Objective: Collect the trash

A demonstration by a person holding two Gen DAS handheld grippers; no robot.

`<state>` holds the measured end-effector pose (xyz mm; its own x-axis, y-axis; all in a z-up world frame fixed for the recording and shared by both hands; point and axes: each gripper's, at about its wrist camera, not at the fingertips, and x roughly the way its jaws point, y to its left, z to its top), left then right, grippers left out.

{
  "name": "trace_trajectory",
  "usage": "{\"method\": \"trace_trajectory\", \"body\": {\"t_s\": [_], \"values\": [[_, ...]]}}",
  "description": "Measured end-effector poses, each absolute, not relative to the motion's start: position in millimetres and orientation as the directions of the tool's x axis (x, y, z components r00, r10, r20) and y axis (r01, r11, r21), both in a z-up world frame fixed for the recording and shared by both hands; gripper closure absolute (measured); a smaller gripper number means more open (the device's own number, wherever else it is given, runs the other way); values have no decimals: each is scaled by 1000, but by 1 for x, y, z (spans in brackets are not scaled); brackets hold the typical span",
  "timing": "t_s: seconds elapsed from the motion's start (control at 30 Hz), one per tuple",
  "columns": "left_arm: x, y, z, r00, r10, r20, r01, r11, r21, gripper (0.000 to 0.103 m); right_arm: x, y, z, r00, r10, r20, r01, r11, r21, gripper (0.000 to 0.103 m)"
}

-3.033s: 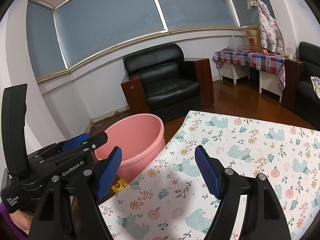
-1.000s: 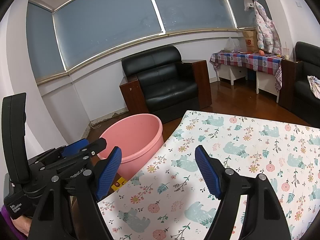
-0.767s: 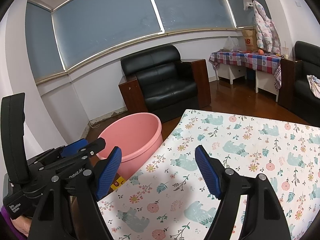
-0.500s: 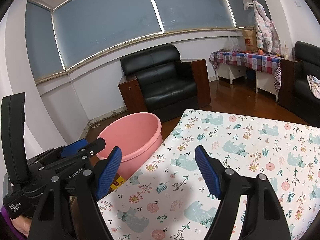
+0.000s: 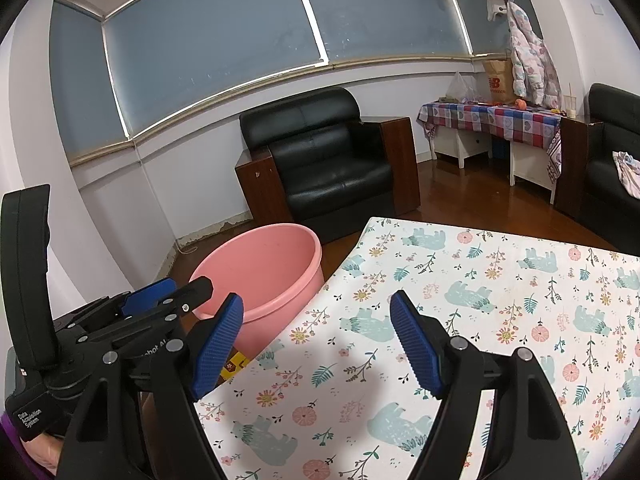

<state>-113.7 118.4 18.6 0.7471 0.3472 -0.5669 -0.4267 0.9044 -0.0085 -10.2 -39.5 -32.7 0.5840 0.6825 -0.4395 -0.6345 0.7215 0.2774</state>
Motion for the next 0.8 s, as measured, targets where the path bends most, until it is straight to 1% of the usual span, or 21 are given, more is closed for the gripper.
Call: {"method": "trace_trajectory", "body": {"t_s": [0.8], "values": [[-104,120,14,744,330,-581,-405,914,1,58,-7,-45,-43,585,667,-462,-626,733,266,29]]}}
